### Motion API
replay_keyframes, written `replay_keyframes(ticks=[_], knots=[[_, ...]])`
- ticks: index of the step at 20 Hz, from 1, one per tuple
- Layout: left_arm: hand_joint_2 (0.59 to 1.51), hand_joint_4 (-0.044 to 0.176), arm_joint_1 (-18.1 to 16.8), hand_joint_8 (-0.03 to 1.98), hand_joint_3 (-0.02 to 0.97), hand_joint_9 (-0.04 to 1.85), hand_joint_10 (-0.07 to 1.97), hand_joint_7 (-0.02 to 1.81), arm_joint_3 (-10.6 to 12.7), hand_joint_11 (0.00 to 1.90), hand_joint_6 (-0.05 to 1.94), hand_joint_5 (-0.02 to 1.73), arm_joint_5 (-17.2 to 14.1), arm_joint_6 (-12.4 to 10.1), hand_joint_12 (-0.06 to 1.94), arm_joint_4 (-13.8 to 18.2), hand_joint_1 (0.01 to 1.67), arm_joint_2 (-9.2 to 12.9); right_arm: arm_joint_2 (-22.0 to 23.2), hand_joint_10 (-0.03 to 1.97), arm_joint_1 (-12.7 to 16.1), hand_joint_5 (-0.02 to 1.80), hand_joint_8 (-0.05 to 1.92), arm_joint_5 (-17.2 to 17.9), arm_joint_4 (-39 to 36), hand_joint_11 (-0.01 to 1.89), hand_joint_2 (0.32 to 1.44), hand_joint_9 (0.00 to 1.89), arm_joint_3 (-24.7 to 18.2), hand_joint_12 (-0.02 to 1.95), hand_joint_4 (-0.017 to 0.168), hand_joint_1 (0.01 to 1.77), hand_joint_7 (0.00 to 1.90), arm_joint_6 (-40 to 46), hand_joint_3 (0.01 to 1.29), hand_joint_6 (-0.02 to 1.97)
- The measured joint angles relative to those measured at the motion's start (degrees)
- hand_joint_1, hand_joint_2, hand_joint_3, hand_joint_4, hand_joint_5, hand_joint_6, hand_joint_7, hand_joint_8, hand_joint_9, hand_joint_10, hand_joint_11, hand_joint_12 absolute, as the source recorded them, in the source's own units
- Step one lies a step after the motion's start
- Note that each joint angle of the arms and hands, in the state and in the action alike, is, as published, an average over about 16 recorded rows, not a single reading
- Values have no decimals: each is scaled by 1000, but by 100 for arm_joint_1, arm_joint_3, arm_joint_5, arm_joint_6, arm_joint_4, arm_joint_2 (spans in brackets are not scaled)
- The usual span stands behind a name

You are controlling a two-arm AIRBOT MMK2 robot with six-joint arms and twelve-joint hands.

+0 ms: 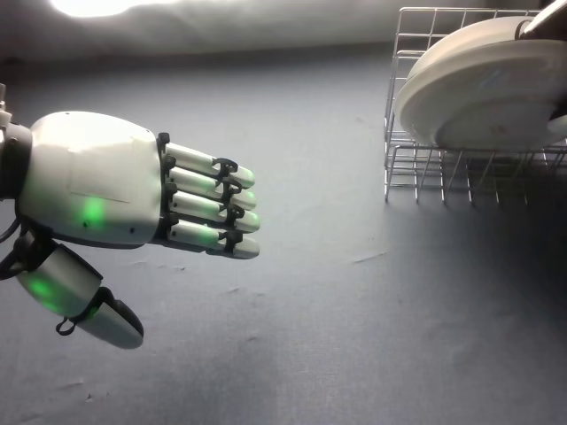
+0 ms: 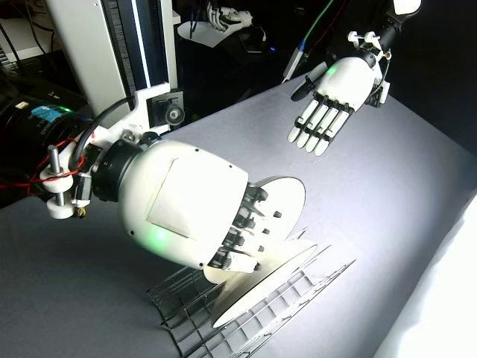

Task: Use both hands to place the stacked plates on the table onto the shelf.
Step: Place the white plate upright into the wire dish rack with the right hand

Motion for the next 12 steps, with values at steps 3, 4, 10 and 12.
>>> replay_keyframes(ticks=[3, 4, 10, 12], knots=[[1144, 7, 12, 1, 12, 41, 9, 51, -9, 25, 13, 58, 77, 2, 5, 42, 13, -12, 6, 1092, -117, 899, 895, 78, -61, 758, 969, 927, 10, 1309, -6, 1378, 1051, -60, 11, 983], [1144, 7, 15, 1, 12, 42, 9, 53, -14, 25, 12, 59, 103, 3, 7, 58, 13, -16, 9, 1096, -151, 897, 899, 100, -84, 756, 969, 925, 12, 1310, -6, 1377, 1051, -76, 11, 983], [1143, 7, 25, 1, 12, 49, 9, 63, -60, 26, 12, 67, 288, 47, 14, 133, 13, -25, 20, 1030, -272, 863, 926, 190, -244, 680, 981, 862, 19, 1330, -5, 1345, 990, -156, 10, 1015], [1143, 7, 16, 1, 12, 44, 9, 58, -78, 26, 12, 64, 360, 62, 17, 148, 13, -23, 23, 967, -286, 831, 833, 211, -287, 616, 997, 817, 19, 1346, -4, 1322, 948, -177, 10, 942]])
